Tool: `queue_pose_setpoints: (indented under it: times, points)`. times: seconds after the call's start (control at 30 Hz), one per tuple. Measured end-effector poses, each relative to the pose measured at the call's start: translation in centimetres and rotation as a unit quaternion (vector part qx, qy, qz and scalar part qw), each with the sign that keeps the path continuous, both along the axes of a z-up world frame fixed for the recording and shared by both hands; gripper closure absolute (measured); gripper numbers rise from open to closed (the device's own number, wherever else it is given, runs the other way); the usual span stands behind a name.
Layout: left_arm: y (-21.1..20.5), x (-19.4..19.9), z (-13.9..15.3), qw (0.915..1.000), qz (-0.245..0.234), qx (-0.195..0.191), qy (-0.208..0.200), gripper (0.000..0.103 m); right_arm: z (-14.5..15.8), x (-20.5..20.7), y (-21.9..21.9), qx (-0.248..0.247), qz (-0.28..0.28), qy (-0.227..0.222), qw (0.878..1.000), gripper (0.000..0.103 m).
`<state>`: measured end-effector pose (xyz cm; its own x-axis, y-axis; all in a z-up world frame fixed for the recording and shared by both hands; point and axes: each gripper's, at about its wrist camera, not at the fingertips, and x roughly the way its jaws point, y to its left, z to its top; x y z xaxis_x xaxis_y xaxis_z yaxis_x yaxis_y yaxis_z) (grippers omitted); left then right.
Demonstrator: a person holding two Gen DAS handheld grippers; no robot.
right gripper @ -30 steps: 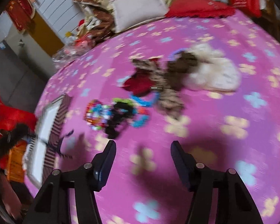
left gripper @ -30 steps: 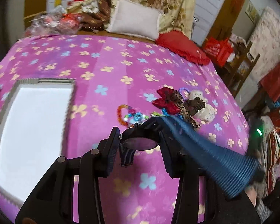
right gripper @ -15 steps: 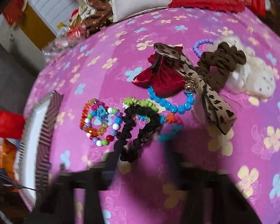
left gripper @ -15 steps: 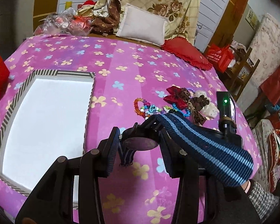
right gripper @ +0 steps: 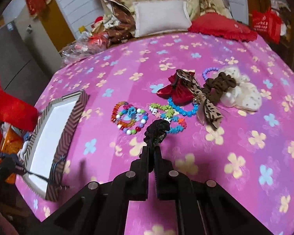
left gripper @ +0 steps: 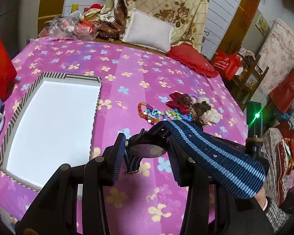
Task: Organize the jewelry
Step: 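Carry the watch into the white tray with the left gripper while the right gripper carries the black scrunchie there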
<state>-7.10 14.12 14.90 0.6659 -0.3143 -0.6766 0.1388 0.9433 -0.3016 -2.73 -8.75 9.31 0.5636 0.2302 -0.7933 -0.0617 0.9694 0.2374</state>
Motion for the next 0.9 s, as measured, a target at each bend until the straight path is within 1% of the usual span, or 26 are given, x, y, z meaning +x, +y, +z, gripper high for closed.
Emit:
queue_pose_setpoints:
  times: [0.1, 0.23, 0.3, 0.4, 0.47, 0.53, 0.63, 0.73, 0.8, 0.9]
  points:
    - [-0.3, -1.1, 0.8, 0.9999, -0.008, 0.001, -0.015, 0.062, 1.2, -2.0, 0.0, -0.008, 0.0, -0.013, 1.0, 0.099]
    - [-0.8, -2.0, 1.5, 0.9998, -0.008, 0.009, -0.017, 0.062, 3.4, -5.0, -1.1, -0.01, -0.004, -0.039, 0.999, 0.099]
    - [-0.8, -2.5, 1.7, 0.9997, -0.008, 0.011, -0.02, 0.062, 4.0, -6.0, -1.4, -0.013, -0.005, -0.049, 0.999, 0.099]
    - [-0.6, -2.9, 2.1, 0.9996, -0.003, 0.016, -0.022, 0.062, 5.0, -7.4, -2.0, -0.015, -0.005, -0.062, 0.998, 0.099]
    - [-0.3, -3.1, 2.6, 0.9991, 0.007, 0.026, -0.031, 0.062, 5.6, -8.1, -2.3, -0.012, -0.004, -0.071, 0.997, 0.099]
    - [0.1, -3.3, 3.1, 0.9987, 0.014, 0.031, -0.038, 0.062, 6.1, -8.6, -2.3, -0.007, -0.002, -0.079, 0.997, 0.099]
    - [1.0, -3.6, 4.0, 0.9977, 0.024, 0.037, -0.051, 0.062, 6.3, -8.5, -1.6, 0.0, 0.009, -0.077, 0.997, 0.099]
    - [2.8, -3.1, 4.7, 0.9967, 0.039, 0.031, -0.063, 0.061, 6.2, -7.9, 0.3, -0.012, 0.032, -0.072, 0.997, 0.099]
    - [4.2, -2.2, 4.6, 0.9959, 0.059, 0.029, -0.062, 0.062, 6.2, -7.6, 1.5, -0.016, 0.048, -0.069, 0.996, 0.099]
    - [6.6, -0.2, 3.8, 0.9949, 0.086, 0.026, -0.046, 0.062, 6.3, -6.7, 3.7, -0.017, 0.075, -0.065, 0.995, 0.099]
